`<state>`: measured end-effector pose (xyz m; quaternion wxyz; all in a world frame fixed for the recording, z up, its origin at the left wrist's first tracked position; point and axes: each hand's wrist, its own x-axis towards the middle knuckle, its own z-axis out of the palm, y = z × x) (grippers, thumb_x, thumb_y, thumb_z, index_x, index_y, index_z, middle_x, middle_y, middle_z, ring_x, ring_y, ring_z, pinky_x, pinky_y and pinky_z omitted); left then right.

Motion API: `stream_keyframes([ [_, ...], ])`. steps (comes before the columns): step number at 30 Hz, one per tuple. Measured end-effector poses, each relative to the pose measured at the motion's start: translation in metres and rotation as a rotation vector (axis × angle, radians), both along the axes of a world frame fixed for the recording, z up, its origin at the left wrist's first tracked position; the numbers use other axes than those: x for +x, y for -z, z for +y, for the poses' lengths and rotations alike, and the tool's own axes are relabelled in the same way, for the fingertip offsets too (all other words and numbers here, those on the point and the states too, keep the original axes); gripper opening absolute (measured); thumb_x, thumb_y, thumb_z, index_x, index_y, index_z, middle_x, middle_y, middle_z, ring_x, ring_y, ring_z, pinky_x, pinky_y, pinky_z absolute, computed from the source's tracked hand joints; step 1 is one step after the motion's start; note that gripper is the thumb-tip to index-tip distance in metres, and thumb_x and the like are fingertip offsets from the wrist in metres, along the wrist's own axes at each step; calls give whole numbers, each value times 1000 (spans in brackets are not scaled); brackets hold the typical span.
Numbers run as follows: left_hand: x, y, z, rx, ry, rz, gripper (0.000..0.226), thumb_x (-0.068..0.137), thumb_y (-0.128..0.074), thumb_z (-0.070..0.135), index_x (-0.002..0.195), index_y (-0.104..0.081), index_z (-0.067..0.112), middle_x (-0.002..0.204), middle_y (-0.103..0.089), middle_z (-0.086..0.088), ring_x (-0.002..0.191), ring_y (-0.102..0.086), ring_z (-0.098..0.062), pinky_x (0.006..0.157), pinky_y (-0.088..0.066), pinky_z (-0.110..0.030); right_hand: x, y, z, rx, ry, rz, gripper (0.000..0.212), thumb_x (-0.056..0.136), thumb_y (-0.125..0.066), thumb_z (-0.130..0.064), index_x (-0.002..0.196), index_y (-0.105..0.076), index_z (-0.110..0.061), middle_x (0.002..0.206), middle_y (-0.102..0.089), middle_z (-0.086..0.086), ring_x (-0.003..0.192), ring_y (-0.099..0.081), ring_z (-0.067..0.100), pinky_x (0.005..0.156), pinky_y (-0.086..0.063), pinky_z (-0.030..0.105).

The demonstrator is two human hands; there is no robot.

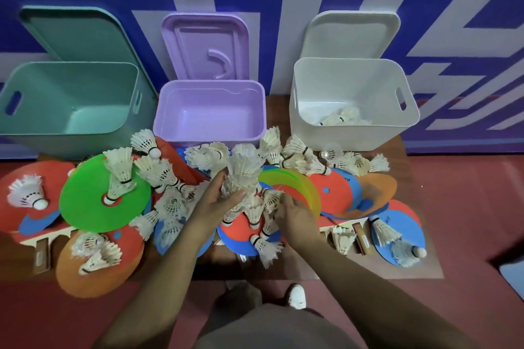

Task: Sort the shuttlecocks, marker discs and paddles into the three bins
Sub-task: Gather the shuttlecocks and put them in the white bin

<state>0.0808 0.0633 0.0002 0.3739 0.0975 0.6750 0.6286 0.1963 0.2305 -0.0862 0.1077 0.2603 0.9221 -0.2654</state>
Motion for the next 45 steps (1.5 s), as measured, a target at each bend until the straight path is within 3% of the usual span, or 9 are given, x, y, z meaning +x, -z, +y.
stream_keyframes([
  [3, 18, 2, -2, 17, -56, -9, 45, 85, -69, 19, 124, -54, 38, 126, -65, 11, 119, -59, -9, 96, -48, -24, -2, -3, 6, -87, 7, 76, 23, 88, -50, -5, 110, -51, -9, 91, -61, 14, 79, -58, 35, 57, -30, 33],
  [8, 35, 9, -5, -92, -84, -4, 77, 72, -75, 52, 141, -42, 38, 136, -55, 20, 129, -50, -7, 109, -39, -35, 0, -26, 27, -190, 50, 280, 7, 86, -59, -5, 88, -55, -10, 71, -57, 2, 63, -50, 21, 57, -38, 34],
  [10, 36, 8, -3, -138, -107, 10, 86, 66, -75, 64, 142, -39, 44, 140, -49, 24, 132, -46, -4, 112, -36, -37, 1, -49, 39, -217, 55, 344, 9, 85, -65, -8, 89, -57, -12, 66, -55, -5, 60, -50, 12, 57, -39, 23],
  [13, 30, 5, 10, -129, -115, 55, 78, 68, -74, 65, 137, -42, 49, 139, -51, 21, 130, -49, -5, 112, -38, -42, -1, -89, 64, -249, 103, 434, 11, 85, -68, -13, 91, -60, -16, 60, -45, -10, 56, -46, 3, 54, -34, 13],
  [17, 10, -12, 43, -99, -94, 99, 65, 74, -75, 55, 132, -47, 47, 132, -59, 16, 122, -57, -10, 107, -43, -46, -9, -137, 106, -309, 181, 605, 11, 86, -70, -17, 91, -62, -20, 62, -46, -5, 57, -44, 10, 55, -37, 21],
  [25, -73, -64, 167, -170, 135, 456, 63, 79, -74, 50, 134, -46, 42, 129, -56, 16, 115, -56, -5, 100, -47, -30, -56, -208, 190, -268, 341, 854, 10, 85, -69, -9, 89, -62, -15, 66, -54, 7, 56, -48, 7, 54, -40, 18],
  [31, -119, -55, 237, -314, 344, 617, 70, 77, -72, 57, 138, -41, 45, 144, -45, 14, 126, -44, -8, 93, -33, -23, -85, -180, 241, -212, 417, 737, 8, 87, -66, -12, 87, -63, -19, 80, -68, -2, 76, -66, 18, 70, -55, 35],
  [39, -133, -4, 303, -611, 674, 906, 75, 78, -63, 66, 142, -36, 37, 139, -51, -3, 121, -53, -24, 94, -47, -35, -94, -119, 272, -29, 424, 371, 5, 91, -58, -12, 91, -62, -11, 81, -63, 1, 76, -59, 21, 63, -42, 30],
  [45, -118, 12, 326, -675, 856, 978, 84, 80, -56, 70, 148, -23, 33, 139, -42, -9, 121, -51, -30, 97, -44, -42, -86, -97, 269, -107, 353, 220, 39, 91, -52, -16, 129, -58, -16, 90, -66, 4, 82, -60, 17, 75, -44, 24],
])
